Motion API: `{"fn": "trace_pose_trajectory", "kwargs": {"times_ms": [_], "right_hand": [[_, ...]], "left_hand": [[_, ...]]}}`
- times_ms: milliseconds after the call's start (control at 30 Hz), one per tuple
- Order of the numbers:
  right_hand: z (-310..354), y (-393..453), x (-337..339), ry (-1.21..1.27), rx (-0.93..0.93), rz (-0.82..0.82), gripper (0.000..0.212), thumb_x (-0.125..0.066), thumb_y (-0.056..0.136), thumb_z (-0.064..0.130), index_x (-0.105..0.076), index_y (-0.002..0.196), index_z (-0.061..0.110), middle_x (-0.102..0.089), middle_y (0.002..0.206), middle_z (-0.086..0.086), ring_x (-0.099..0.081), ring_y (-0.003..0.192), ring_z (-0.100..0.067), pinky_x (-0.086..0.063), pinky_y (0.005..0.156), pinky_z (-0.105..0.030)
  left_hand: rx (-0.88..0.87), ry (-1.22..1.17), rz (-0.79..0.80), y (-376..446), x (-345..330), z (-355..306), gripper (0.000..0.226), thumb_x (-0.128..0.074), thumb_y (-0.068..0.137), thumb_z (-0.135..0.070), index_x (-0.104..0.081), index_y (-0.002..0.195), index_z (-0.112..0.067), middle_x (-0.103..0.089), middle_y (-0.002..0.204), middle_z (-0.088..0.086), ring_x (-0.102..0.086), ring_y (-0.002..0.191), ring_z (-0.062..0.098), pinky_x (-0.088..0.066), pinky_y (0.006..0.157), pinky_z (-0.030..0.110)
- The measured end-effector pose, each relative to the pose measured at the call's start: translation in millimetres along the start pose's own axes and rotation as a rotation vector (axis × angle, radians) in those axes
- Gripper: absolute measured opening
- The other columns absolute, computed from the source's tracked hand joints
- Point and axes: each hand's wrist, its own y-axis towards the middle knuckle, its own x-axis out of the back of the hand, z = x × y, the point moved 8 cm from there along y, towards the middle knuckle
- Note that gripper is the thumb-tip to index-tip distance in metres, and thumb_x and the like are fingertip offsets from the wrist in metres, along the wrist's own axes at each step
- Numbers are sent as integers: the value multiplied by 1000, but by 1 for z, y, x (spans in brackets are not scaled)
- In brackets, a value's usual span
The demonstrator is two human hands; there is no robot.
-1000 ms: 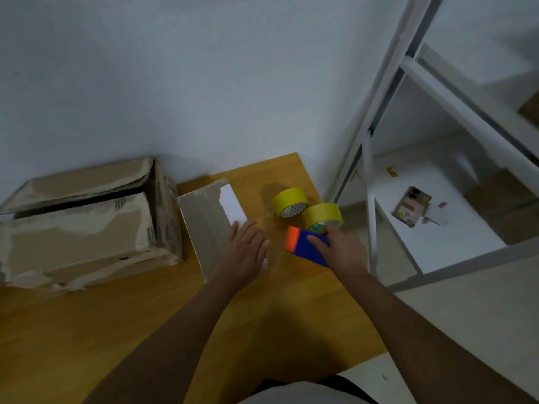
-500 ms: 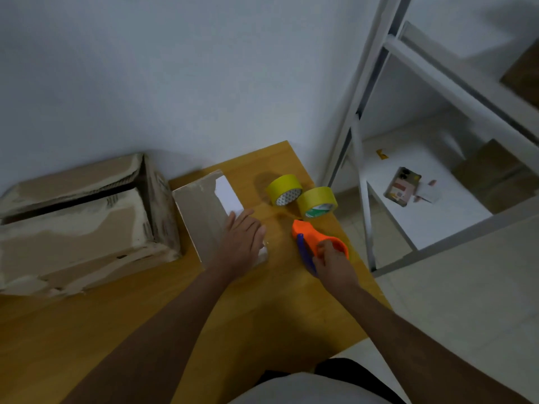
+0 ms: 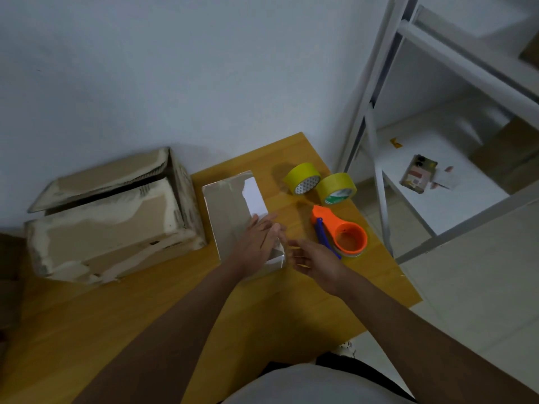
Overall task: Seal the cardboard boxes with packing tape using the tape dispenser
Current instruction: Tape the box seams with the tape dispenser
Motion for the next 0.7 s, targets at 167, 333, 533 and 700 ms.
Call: {"fn": "trace_pose_trajectory", "kwargs": {"times_ms": [167, 333, 533, 700], "right_hand": [[1, -2, -1, -36, 48, 27, 18, -52, 99, 24, -64, 101, 11, -57, 75, 2, -51, 71, -11, -42, 73, -26], [10, -5, 1, -132, 83, 30, 14, -59, 95, 22, -63, 93, 8, -56, 75, 1, -51, 73, -12, -44, 73, -26], [29, -10, 0, -503, 222, 14, 16, -57, 97, 19, -62, 98, 4, -64, 95, -3, -59, 89, -14, -50, 72, -22], [38, -13, -5, -757, 374, -41, 16, -53, 99, 13, -56, 94, -1, -67, 83, -17, -62, 74, -28, -51, 71, -42]], "left_hand": [[8, -48, 0, 0, 1, 2, 59, -15, 106, -30, -70, 97, -11, -61, 131, 2, -28, 145, 11, 0, 122, 31], [5, -42, -6, 0, 0, 4, 58, -16, 107, -30, -70, 100, -10, -61, 130, 1, -27, 145, 9, 0, 123, 33], [-19, 3, -2, 1, -1, 3, 61, -12, 103, -35, -69, 102, -12, -61, 131, 0, -25, 145, 8, 0, 123, 32], [-44, 11, -36, 0, 0, 5, 58, -14, 104, -35, -68, 109, -14, -58, 136, -2, -25, 145, 6, 0, 122, 30]]}}
